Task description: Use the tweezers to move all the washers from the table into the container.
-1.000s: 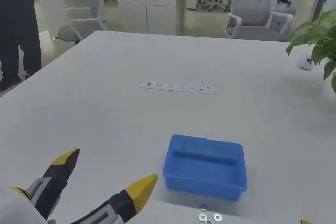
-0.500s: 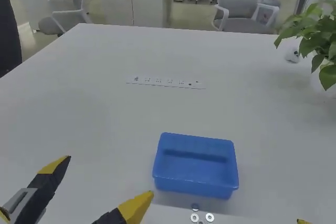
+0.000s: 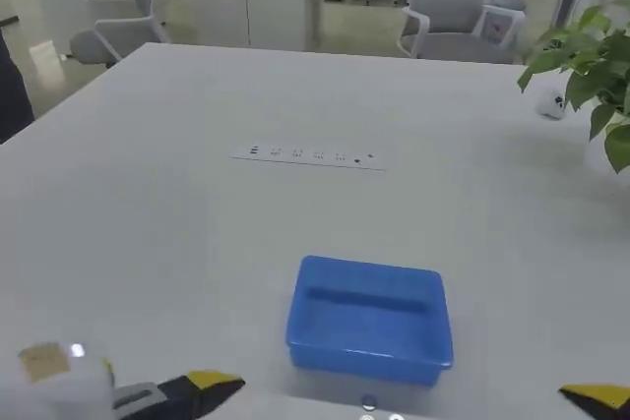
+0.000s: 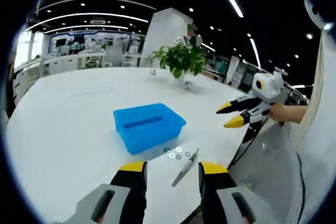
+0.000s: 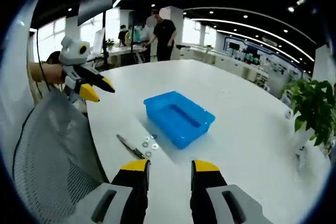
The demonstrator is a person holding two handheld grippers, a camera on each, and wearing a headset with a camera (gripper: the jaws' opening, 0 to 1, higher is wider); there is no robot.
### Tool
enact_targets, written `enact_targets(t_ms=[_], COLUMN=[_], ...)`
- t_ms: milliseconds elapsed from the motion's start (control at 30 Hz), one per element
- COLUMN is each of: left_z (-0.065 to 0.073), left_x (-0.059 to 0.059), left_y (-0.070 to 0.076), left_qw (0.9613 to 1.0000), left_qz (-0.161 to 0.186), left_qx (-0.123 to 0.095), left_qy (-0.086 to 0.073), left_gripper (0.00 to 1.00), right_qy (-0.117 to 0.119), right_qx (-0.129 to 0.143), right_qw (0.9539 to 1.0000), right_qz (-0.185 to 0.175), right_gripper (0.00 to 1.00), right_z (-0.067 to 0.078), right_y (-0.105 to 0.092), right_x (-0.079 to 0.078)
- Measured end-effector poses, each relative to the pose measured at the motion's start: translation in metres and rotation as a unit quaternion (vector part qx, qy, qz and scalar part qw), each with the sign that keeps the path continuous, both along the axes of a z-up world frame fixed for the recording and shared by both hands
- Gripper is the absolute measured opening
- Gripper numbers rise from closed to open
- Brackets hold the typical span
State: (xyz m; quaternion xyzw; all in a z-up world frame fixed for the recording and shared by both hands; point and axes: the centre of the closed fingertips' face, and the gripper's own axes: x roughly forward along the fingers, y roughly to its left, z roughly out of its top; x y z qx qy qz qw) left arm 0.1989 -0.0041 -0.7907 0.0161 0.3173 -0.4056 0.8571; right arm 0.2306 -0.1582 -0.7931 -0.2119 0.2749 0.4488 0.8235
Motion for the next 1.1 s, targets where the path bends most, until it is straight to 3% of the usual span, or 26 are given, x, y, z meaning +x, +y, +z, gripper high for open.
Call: enact_targets(t_ms=[33,67,100,133,233,300,333,400,500,600,667,700,733,833,933,1000,1033,1067,1100], left_z=[-0.012,-0.017,-0.02,-0.026,-0.039,-0.048,-0.051,-0.061,-0.075,-0.084,-0.087,-0.084,-0.087,-0.089,-0.089,-0.089,-0.09,-0.089,-0.088], left_x=[-0.002,-0.005,-0.004,-0.007,-0.004,-0.003,0.0,-0.001,-0.001,-0.003,-0.002,0.001,0.001,0.005,0.007,0.007,0.008,0.009,0.009], left_y=[-0.004,-0.008,-0.012,-0.016,-0.023,-0.025,-0.026,-0.026,-0.029,-0.032,-0.035,-0.041,-0.036,-0.038,-0.037,-0.038,-0.039,-0.041,-0.041], left_qw=[0.9992,0.9981,0.9975,0.9958,0.9933,0.991,0.9907,0.9867,0.9793,0.9721,0.97,0.9737,0.9718,0.9722,0.9684,0.9674,0.9666,0.9665,0.9671], left_qz=[-0.026,-0.045,-0.055,-0.074,-0.093,-0.103,-0.105,-0.12,-0.146,-0.17,-0.176,-0.174,-0.172,-0.174,-0.188,-0.192,-0.197,-0.199,-0.198], left_qx=[0.03,0.039,0.042,0.048,0.06,0.067,0.07,0.09,0.123,0.149,0.158,0.141,0.151,0.148,0.161,0.163,0.163,0.162,0.16], left_qy=[0.01,0.016,0.012,0.026,0.032,0.052,0.049,0.062,0.067,0.062,0.056,0.043,0.056,0.051,0.034,0.028,0.021,0.012,0.014], left_gripper=[0.31,0.27,0.25,0.22,0.16,0.13,0.11,0.07,0.1,0.12,0.11,0.09,0.09,0.07,0.05,0.05,0.05,0.05,0.05], right_qy=[0.008,0.018,0.03,0.043,0.05,0.058,0.062,0.064,0.058,0.053,0.043,0.04,0.038,0.037,0.036,0.018,0.02,0.013,0.015], right_qx=[-0.006,-0.001,0.006,0.006,-0.004,-0.006,-0.01,-0.029,-0.07,-0.077,-0.097,-0.106,-0.112,-0.121,-0.132,-0.148,-0.153,-0.141,-0.147], right_qw=[0.9997,0.9995,0.9988,0.9979,0.9966,0.995,0.9943,0.9917,0.9845,0.9791,0.9731,0.9686,0.9658,0.9562,0.9475,0.9379,0.9326,0.9363,0.9345], right_qz=[0.022,0.027,0.038,0.047,0.066,0.081,0.086,0.108,0.15,0.18,0.205,0.222,0.231,0.264,0.289,0.313,0.326,0.321,0.324], right_gripper=[0.22,0.2,0.19,0.17,0.11,0.08,0.08,0.08,0.08,0.08,0.07,0.07,0.07,0.06,0.06,0.05,0.04,0.04,0.03], right_z=[-0.007,-0.011,-0.014,-0.019,-0.028,-0.033,-0.035,-0.043,-0.056,-0.06,-0.064,-0.067,-0.07,-0.078,-0.085,-0.088,-0.089,-0.086,-0.087], right_y=[0.009,0.015,0.021,0.027,0.035,0.041,0.043,0.045,0.049,0.058,0.061,0.064,0.066,0.073,0.078,0.081,0.081,0.086,0.084], right_x=[-0.003,-0.004,-0.007,-0.009,-0.009,-0.011,-0.012,-0.014,-0.016,-0.017,-0.016,-0.016,-0.016,-0.018,-0.021,-0.021,-0.024,-0.022,-0.021])
